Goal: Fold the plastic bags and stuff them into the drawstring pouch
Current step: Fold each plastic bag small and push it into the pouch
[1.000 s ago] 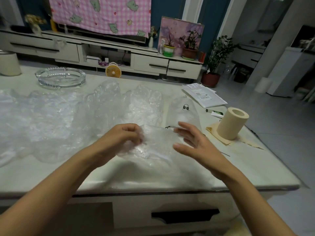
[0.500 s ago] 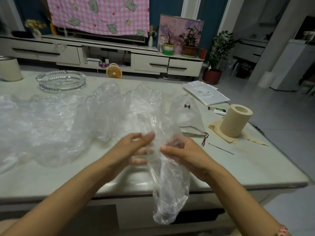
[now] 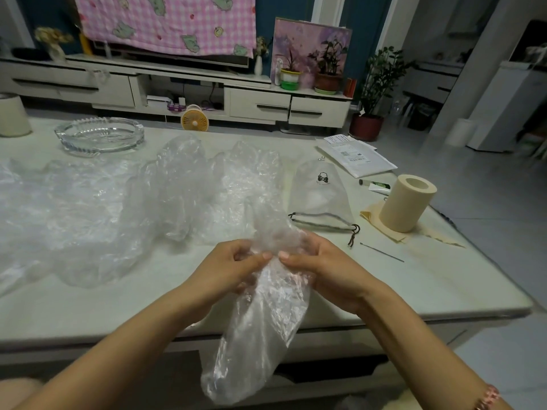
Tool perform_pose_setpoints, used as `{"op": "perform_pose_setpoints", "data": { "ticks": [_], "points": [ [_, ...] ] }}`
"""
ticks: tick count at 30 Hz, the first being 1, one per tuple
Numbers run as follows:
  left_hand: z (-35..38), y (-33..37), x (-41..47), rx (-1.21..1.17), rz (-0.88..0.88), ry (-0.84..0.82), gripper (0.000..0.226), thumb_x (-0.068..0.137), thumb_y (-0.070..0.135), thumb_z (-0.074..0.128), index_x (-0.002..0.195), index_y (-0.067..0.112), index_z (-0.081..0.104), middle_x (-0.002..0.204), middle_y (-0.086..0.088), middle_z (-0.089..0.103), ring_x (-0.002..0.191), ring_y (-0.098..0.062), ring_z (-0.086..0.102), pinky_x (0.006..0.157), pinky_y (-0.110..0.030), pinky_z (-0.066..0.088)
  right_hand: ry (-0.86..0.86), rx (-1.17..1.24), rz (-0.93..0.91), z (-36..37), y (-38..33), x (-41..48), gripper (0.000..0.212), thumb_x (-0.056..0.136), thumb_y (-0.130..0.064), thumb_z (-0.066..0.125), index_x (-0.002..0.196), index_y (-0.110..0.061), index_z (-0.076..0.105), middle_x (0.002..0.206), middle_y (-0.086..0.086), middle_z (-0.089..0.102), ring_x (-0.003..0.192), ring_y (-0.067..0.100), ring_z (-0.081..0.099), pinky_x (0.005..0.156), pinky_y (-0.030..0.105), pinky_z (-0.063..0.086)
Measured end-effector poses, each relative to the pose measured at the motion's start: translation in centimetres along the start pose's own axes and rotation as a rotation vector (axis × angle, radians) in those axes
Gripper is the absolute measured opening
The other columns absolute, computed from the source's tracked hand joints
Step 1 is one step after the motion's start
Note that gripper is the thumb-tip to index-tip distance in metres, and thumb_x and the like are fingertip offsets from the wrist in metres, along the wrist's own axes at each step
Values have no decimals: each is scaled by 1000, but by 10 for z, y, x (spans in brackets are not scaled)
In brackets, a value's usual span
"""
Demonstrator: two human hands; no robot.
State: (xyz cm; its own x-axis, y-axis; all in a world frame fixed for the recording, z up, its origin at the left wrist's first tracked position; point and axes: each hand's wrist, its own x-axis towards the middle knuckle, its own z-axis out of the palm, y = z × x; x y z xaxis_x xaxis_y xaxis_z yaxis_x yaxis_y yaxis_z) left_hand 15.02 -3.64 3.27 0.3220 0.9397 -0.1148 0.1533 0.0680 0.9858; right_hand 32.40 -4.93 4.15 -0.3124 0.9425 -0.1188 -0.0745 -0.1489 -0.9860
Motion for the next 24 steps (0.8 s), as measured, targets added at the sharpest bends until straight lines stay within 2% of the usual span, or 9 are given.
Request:
{"op": "perform_pose_setpoints", "data": {
  "ticks": [2, 6, 9, 11, 13, 15, 17, 21, 24],
  "points": [
    [1, 0, 0, -14, -17, -11, 25, 87, 27, 63, 103, 9, 66, 48, 14, 47, 38, 2, 39, 42, -12, 32, 29, -1, -5, 0, 1, -1, 30, 88, 6, 55, 116, -4, 61, 110, 13, 67, 98, 23, 63, 90, 33, 48],
    [4, 5, -1, -138, -131, -45, 15, 86, 20, 58, 80, 8, 64, 52, 5, 54, 41, -6, 45, 43, -15, 35, 161, -101, -75, 1, 0, 0, 34, 82, 17, 50, 84, -7, 73, 91, 4, 71, 84, 15, 64, 78, 26, 51],
    [0, 7, 0, -420, -246, -113, 36, 93, 25, 38, 97, 2, 65, 76, -14, 67, 63, -23, 60, 53, -25, 48, 186, -258, -157, 0, -4, -3, 62, 72, 26, 38, 58, -22, 75, 94, -5, 66, 92, 8, 59, 76, 26, 46],
    [-3, 6, -1, -379, -259, -231, 51, 92, 47, 43, 113, 6, 63, 98, -19, 69, 80, -29, 65, 67, -33, 51, 186, -320, -200, 0, -5, -5, 66, 65, 28, 34, 55, -23, 74, 96, -4, 61, 92, 3, 57, 73, 18, 47],
    [-1, 7, -4, -284, -228, -312, 49, 85, 46, 60, 115, 7, 62, 90, -11, 72, 73, -21, 68, 63, -28, 54, 192, -343, -225, 1, -3, -5, 65, 63, 29, 34, 56, -22, 74, 96, -2, 58, 90, 4, 56, 70, 16, 48],
    [1, 6, -5, -209, -202, -274, 35, 87, 20, 65, 112, -3, 60, 76, -5, 69, 60, -14, 64, 55, -22, 51, 203, -348, -226, 0, 1, -4, 65, 66, 29, 35, 58, -23, 74, 96, -1, 59, 90, 6, 57, 72, 18, 48],
    [0, 3, -4, -160, -218, -200, 28, 84, 7, 65, 109, -7, 60, 80, -10, 68, 66, -17, 65, 60, -25, 52, 216, -316, -205, -2, 0, -4, 62, 70, 26, 36, 67, -22, 75, 95, -3, 65, 91, 6, 60, 74, 19, 48],
    [-3, -1, -1, -168, -180, -59, 29, 80, 13, 73, 104, 1, 65, 99, -20, 69, 83, -27, 65, 83, -41, 51, 160, 108, -76, -16, -11, -7, 46, 71, 1, 49, 111, -12, 66, 108, 6, 69, 98, 18, 63, 81, 28, 52],
    [-2, -3, -1, -127, -113, 17, 28, 78, 20, 75, 100, 7, 65, 92, -12, 71, 77, -23, 67, 76, -39, 53, 49, 150, 80, -13, -9, -12, 58, 70, -28, 69, 124, -10, 58, 114, 9, 68, 104, 25, 64, 89, 37, 52]
  ]
}}
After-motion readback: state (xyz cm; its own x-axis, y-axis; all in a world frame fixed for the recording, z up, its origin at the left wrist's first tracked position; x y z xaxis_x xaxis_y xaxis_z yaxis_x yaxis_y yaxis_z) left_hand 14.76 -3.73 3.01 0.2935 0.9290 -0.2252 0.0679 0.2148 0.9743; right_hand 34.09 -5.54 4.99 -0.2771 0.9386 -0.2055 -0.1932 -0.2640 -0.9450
